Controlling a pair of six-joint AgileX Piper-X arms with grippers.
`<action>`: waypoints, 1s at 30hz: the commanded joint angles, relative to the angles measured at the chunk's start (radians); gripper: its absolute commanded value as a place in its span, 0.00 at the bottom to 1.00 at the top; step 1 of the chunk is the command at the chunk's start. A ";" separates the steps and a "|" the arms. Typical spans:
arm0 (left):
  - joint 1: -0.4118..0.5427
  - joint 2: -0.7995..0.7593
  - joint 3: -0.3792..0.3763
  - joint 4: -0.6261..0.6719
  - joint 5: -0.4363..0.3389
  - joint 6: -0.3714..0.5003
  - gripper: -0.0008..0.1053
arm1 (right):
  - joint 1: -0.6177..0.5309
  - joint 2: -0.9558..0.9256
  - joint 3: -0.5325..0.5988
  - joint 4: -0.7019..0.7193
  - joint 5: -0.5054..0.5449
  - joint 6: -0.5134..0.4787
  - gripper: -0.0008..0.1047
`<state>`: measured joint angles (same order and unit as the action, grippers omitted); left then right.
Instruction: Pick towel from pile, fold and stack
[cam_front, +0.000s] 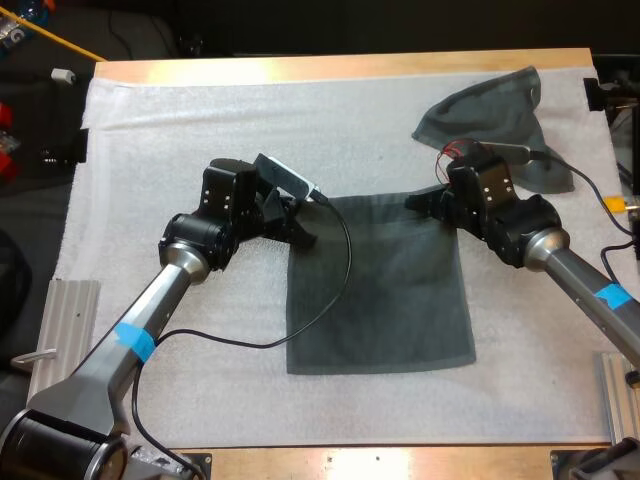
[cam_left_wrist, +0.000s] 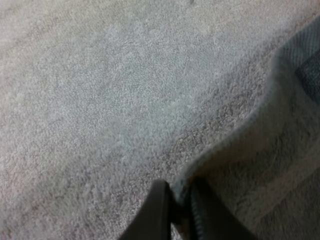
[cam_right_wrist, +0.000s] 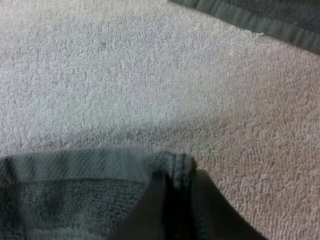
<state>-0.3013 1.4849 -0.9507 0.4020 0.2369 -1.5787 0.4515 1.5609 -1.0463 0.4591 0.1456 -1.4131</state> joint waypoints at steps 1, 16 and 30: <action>0.003 -0.004 -0.013 0.008 -0.001 -0.022 0.13 | -0.005 -0.004 -0.004 -0.017 0.008 0.003 0.13; 0.003 -0.129 -0.126 0.278 -0.001 -0.047 0.56 | -0.005 -0.174 -0.014 0.140 0.008 -0.003 0.56; 0.003 -0.534 -0.126 0.592 0.030 -0.121 0.56 | -0.003 -0.489 -0.014 0.566 -0.083 -0.003 0.56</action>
<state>-0.3013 0.9597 -1.0710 0.9793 0.2602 -1.6886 0.4515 1.0801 -1.0516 0.9999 0.0741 -1.4131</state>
